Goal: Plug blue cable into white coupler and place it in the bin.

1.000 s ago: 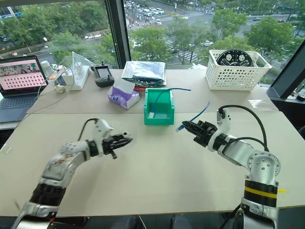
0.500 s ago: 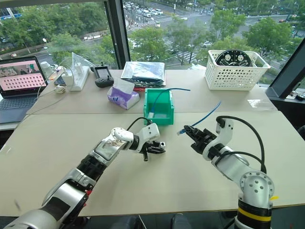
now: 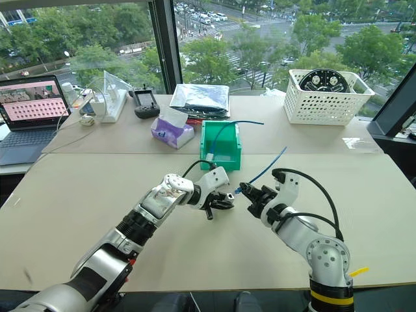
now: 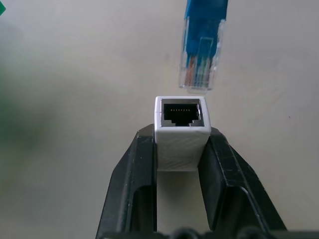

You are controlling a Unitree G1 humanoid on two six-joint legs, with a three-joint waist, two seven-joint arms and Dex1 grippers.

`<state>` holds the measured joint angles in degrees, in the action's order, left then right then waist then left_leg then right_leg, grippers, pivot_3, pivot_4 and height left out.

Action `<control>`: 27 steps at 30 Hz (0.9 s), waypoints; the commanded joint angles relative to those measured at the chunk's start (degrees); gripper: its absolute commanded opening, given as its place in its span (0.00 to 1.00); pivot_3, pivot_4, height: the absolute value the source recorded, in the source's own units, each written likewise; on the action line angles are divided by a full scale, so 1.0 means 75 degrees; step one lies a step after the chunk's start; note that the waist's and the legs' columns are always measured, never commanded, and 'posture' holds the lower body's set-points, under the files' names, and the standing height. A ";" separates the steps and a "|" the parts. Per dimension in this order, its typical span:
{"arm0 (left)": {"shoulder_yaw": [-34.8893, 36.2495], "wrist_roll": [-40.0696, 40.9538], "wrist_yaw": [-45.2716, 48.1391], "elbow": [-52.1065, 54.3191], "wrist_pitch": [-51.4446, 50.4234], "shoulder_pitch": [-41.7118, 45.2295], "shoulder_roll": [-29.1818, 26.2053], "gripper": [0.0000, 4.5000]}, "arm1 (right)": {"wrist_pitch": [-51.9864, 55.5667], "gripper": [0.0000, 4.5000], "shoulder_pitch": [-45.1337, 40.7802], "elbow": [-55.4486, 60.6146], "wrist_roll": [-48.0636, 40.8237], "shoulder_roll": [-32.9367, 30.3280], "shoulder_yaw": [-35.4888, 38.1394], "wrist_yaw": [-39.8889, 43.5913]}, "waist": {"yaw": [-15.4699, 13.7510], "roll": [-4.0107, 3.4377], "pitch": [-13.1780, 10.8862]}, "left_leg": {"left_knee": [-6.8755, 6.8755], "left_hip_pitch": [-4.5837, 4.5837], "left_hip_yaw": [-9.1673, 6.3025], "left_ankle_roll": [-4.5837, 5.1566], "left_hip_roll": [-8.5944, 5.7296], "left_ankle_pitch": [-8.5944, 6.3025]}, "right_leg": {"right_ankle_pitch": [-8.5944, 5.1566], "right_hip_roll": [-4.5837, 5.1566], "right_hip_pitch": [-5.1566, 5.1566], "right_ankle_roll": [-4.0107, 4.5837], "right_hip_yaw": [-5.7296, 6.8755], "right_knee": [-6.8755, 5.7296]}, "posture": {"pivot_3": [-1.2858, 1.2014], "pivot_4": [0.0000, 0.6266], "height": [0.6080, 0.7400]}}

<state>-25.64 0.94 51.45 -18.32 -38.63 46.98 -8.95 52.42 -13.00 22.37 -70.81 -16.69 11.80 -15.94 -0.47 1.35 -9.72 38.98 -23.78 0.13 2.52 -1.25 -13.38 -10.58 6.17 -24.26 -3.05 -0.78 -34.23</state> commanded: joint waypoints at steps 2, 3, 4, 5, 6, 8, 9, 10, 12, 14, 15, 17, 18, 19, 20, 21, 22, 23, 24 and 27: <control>-0.0061 0.0073 -0.0024 0.0314 -0.0307 -0.0014 0.0138 0.15 | -0.0154 0.00 -0.0137 -0.0029 0.0226 -0.0017 0.0016 0.0281 | 0.0003 0.0000 0.0000 | 0.0000 0.0000 0.0000 0.0000 0.0000 0.0000 | 0.0000 0.0000 -0.0001 0.0001 0.0000 0.0000 | 0.52 0.24 0.96; -0.0068 0.0078 -0.0033 0.0350 -0.0352 -0.0030 0.0142 0.15 | -0.0139 0.00 -0.0150 -0.0064 0.0284 -0.0012 -0.0004 0.0318 | 0.0008 0.0000 0.0000 | 0.0000 0.0000 0.0001 0.0000 0.0001 0.0000 | 0.0000 0.0000 -0.0001 0.0001 0.0000 0.0000 | 0.52 0.24 0.96; -0.0071 0.0086 -0.0036 0.0389 -0.0395 -0.0040 0.0140 0.15 | -0.0115 0.00 -0.0160 -0.0090 0.0353 -0.0010 -0.0040 0.0357 | 0.0011 0.0000 0.0000 | -0.0001 0.0000 0.0001 0.0000 0.0000 0.0000 | 0.0000 0.0000 -0.0002 0.0001 -0.0001 -0.0001 | 0.52 0.24 0.96; -0.0065 0.0097 -0.0046 0.0415 -0.0436 -0.0043 0.0147 0.15 | -0.0089 0.00 -0.0166 -0.0111 0.0418 -0.0007 -0.0073 0.0394 | 0.0013 0.0000 0.0000 | -0.0001 0.0000 0.0001 0.0000 0.0001 0.0000 | 0.0001 -0.0001 -0.0002 0.0001 0.0000 -0.0001 | 0.52 0.24 0.96; -0.0047 0.0115 -0.0060 0.0437 -0.0482 -0.0045 0.0156 0.15 | -0.0071 0.00 -0.0165 -0.0130 0.0489 -0.0002 -0.0101 0.0433 | 0.0014 0.0000 0.0000 | -0.0001 0.0000 0.0001 0.0000 0.0001 0.0000 | 0.0000 -0.0001 -0.0002 0.0001 0.0000 -0.0001 | 0.52 0.24 0.96; -0.0018 0.0138 -0.0085 0.0461 -0.0556 -0.0030 0.0166 0.15 | -0.0040 0.00 -0.0155 -0.0145 0.0620 -0.0001 -0.0142 0.0493 | 0.0017 0.0000 0.0000 | -0.0001 0.0001 0.0001 0.0000 0.0001 0.0000 | 0.0000 -0.0001 -0.0002 0.0001 0.0000 -0.0002 | 0.52 0.24 0.96; 0.0008 0.0155 -0.0112 0.0464 -0.0602 -0.0020 0.0181 0.15 | -0.0014 0.00 -0.0144 -0.0134 0.0700 -0.0026 -0.0173 0.0523 | 0.0017 0.0000 0.0000 | -0.0001 0.0001 0.0001 0.0000 0.0001 0.0000 | 0.0000 -0.0001 -0.0002 0.0001 0.0000 -0.0001 | 0.52 0.24 0.96; 0.0035 0.0169 -0.0145 0.0459 -0.0642 -0.0009 0.0197 0.15 | 0.0009 0.00 -0.0135 -0.0122 0.0764 -0.0037 -0.0201 0.0544 | 0.0017 0.0000 0.0000 | -0.0001 0.0001 0.0001 0.0000 0.0001 0.0000 | 0.0001 -0.0001 -0.0002 0.0001 0.0000 -0.0002 | 0.52 0.24 0.96; 0.0062 0.0189 -0.0189 0.0449 -0.0705 0.0007 0.0211 0.15 | 0.0032 0.00 -0.0129 -0.0107 0.0852 -0.0013 -0.0232 0.0564 | 0.0017 0.0000 0.0000 | 0.0000 0.0001 0.0001 0.0000 0.0001 0.0000 | 0.0001 -0.0001 -0.0002 0.0001 0.0000 -0.0002 | 0.52 0.24 0.96; 0.0077 0.0216 -0.0225 0.0446 -0.0767 0.0012 0.0234 0.15 | 0.0065 0.00 -0.0139 -0.0085 0.0889 0.0020 -0.0259 0.0555 | 0.0018 0.0000 0.0000 | 0.0000 0.0002 0.0001 0.0000 0.0001 0.0000 | 0.0001 -0.0001 -0.0001 0.0001 0.0000 -0.0003 | 0.52 0.24 0.96; 0.0086 0.0231 -0.0248 0.0453 -0.0803 0.0008 0.0251 0.15 | 0.0081 0.00 -0.0135 -0.0066 0.0892 0.0035 -0.0268 0.0551 | 0.0018 0.0000 0.0001 | 0.0000 0.0002 0.0001 0.0000 0.0000 0.0000 | 0.0001 -0.0001 -0.0001 0.0001 0.0000 -0.0004 | 0.52 0.24 0.96; 0.0112 0.0264 -0.0290 0.0438 -0.0854 0.0016 0.0274 0.15 | 0.0141 0.00 -0.0123 -0.0013 0.0920 0.0031 -0.0300 0.0543 | 0.0016 0.0000 0.0001 | 0.0000 0.0003 0.0000 0.0000 0.0000 0.0000 | 0.0001 -0.0001 -0.0001 0.0002 0.0000 -0.0005 | 0.52 0.24 0.96; 0.0116 0.0277 -0.0309 0.0444 -0.0875 0.0013 0.0281 0.15 | 0.0165 0.00 -0.0105 0.0017 0.0931 0.0018 -0.0303 0.0547 | 0.0015 0.0000 0.0001 | 0.0000 0.0003 0.0000 0.0000 0.0000 0.0000 | 0.0001 -0.0001 -0.0001 0.0002 0.0000 -0.0006 | 0.52 0.24 0.96; 0.0120 0.0277 -0.0326 0.0430 -0.0884 0.0021 0.0284 0.15 | 0.0206 0.00 -0.0085 0.0061 0.0933 -0.0017 -0.0304 0.0543 | 0.0014 0.0000 0.0001 | 0.0001 0.0003 0.0000 0.0000 0.0000 0.0000 | 0.0001 -0.0001 0.0000 0.0002 0.0000 -0.0006 | 0.52 0.24 0.96; 0.0122 0.0269 -0.0336 0.0405 -0.0886 0.0031 0.0281 0.15 | 0.0270 0.00 -0.0075 0.0112 0.0942 -0.0083 -0.0307 0.0535 | 0.0012 0.0000 0.0001 | 0.0001 0.0004 0.0000 0.0000 0.0000 0.0000 | 0.0001 -0.0001 0.0001 0.0002 0.0000 -0.0007 | 0.52 0.24 0.96; 0.0115 0.0236 -0.0366 0.0369 -0.0868 0.0048 0.0274 0.15 | 0.0332 0.00 -0.0094 0.0160 0.0973 -0.0165 -0.0301 0.0515 | 0.0010 0.0000 0.0001 | 0.0002 0.0004 0.0000 0.0000 -0.0001 0.0000 | 0.0001 -0.0001 0.0001 0.0002 -0.0001 -0.0007 | 0.52 0.24 0.96; 0.0103 0.0199 -0.0400 0.0335 -0.0842 0.0067 0.0268 0.15 | 0.0385 0.00 -0.0125 0.0198 0.0986 -0.0228 -0.0293 0.0500 | 0.0009 0.0000 0.0001 | 0.0003 0.0004 0.0000 0.0000 -0.0001 0.0000 | 0.0001 -0.0001 0.0001 0.0002 -0.0001 -0.0008 | 0.52 0.24 0.96; 0.0089 0.0175 -0.0426 0.0317 -0.0825 0.0079 0.0267 0.15 | 0.0428 0.00 -0.0150 0.0227 0.0989 -0.0274 -0.0288 0.0489 | 0.0009 0.0001 0.0002 | 0.0003 0.0004 0.0000 0.0000 -0.0001 0.0000 | 0.0001 -0.0001 0.0001 0.0002 -0.0001 -0.0009 | 0.52 0.24 0.96; 0.0076 0.0150 -0.0452 0.0300 -0.0811 0.0092 0.0265 0.15 | 0.0468 0.00 -0.0175 0.0249 0.0999 -0.0312 -0.0288 0.0484 | 0.0009 0.0000 0.0002 | 0.0004 0.0004 0.0000 0.0000 -0.0001 0.0000 | 0.0001 -0.0001 0.0001 0.0002 -0.0001 -0.0009 | 0.52 0.24 0.96; 0.0034 0.0098 -0.0509 0.0250 -0.0791 0.0128 0.0266 0.15 | 0.0584 0.00 -0.0200 0.0289 0.1061 -0.0406 -0.0302 0.0503 | 0.0006 0.0000 0.0002 | 0.0005 0.0005 0.0000 -0.0001 -0.0001 0.0001 | 0.0001 -0.0001 0.0001 0.0003 -0.0001 -0.0014 | 0.52 0.24 0.96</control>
<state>-24.81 2.20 48.25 -16.43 -44.91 46.92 -7.37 55.55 -14.36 22.56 -63.13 -19.09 9.67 -12.23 -0.42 1.35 -9.70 39.02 -23.74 0.13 2.51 -1.26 -13.37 -10.57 6.16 -24.26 -3.03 -0.80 -34.36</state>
